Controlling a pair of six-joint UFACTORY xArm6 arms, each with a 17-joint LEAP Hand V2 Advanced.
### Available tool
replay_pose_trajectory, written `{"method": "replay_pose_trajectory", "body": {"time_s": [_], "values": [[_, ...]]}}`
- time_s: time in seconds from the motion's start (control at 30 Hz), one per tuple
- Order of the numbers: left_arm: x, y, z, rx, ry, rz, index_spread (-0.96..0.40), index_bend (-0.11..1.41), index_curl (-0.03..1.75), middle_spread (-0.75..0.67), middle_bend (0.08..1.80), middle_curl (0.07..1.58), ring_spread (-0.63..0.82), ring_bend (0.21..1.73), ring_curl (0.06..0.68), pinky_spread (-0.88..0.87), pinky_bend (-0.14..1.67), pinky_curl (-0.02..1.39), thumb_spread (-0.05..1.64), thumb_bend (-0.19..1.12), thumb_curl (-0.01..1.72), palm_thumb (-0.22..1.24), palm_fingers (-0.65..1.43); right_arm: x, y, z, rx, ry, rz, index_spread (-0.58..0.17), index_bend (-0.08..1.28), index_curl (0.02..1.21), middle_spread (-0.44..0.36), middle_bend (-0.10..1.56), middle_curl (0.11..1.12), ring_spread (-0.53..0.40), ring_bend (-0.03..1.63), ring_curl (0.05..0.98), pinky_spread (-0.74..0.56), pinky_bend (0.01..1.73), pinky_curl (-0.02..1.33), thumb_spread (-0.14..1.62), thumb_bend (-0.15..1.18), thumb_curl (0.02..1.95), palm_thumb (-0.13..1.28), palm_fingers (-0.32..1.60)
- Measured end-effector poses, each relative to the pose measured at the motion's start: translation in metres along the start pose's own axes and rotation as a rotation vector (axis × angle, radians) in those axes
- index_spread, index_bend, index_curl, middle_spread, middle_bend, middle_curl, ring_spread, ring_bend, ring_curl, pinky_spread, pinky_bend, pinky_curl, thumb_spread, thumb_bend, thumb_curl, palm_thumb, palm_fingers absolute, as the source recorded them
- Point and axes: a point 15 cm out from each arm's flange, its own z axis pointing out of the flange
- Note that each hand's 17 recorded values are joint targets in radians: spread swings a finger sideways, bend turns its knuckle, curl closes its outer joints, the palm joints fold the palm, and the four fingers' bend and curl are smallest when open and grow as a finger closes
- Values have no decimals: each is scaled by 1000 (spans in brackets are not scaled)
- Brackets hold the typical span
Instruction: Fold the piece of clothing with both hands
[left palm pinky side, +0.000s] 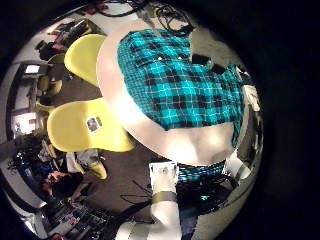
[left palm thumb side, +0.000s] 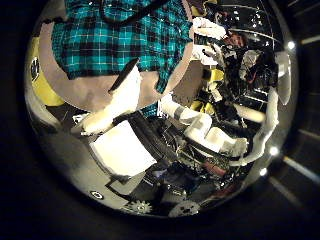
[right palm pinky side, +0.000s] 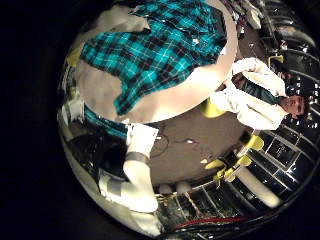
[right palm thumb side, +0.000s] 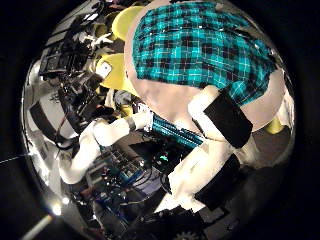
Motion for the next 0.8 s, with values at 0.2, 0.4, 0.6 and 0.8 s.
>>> {"method": "replay_pose_trajectory", "body": {"time_s": [0.2, 0.4, 0.6, 0.8], "values": [[-6, 3, 2, -10, -4, -15, -291, 198, 593, -149, 236, 518, -141, 762, 196, -253, 531, 437, 1125, -21, 323, 422, 538, -1, 1, -5, 13, 3, 3, -373, 173, 320, -52, 417, 398, -53, 933, 227, 192, 918, -3, 1576, 0, 316, 728, 327], [-5, 6, 12, -31, -5, -13, -286, 197, 592, -149, 238, 517, -148, 758, 196, -253, 533, 439, 1126, -21, 323, 422, 536, 0, 2, -2, 5, 1, 1, -373, 174, 319, -53, 417, 397, -53, 935, 226, 192, 919, -3, 1576, 0, 316, 728, 326], [8, 1, 25, -33, -92, 83, -234, 177, 575, -86, 174, 507, -95, 768, 207, -193, 531, 452, 1127, -31, 316, 391, 372, 12, 1, -5, 14, -7, 47, -373, 175, 320, -50, 418, 396, -53, 935, 224, 192, 919, -4, 1574, -2, 313, 724, 328], [-16, -12, 55, -17, -302, 170, -150, 169, 528, 33, 174, 466, 69, 744, 206, 12, 465, 439, 1058, -55, 286, 241, 150, 25, 2, -12, 29, -14, 89, -373, 177, 323, -59, 421, 395, -53, 932, 222, 187, 915, -3, 1574, -1, 311, 721, 335]]}}
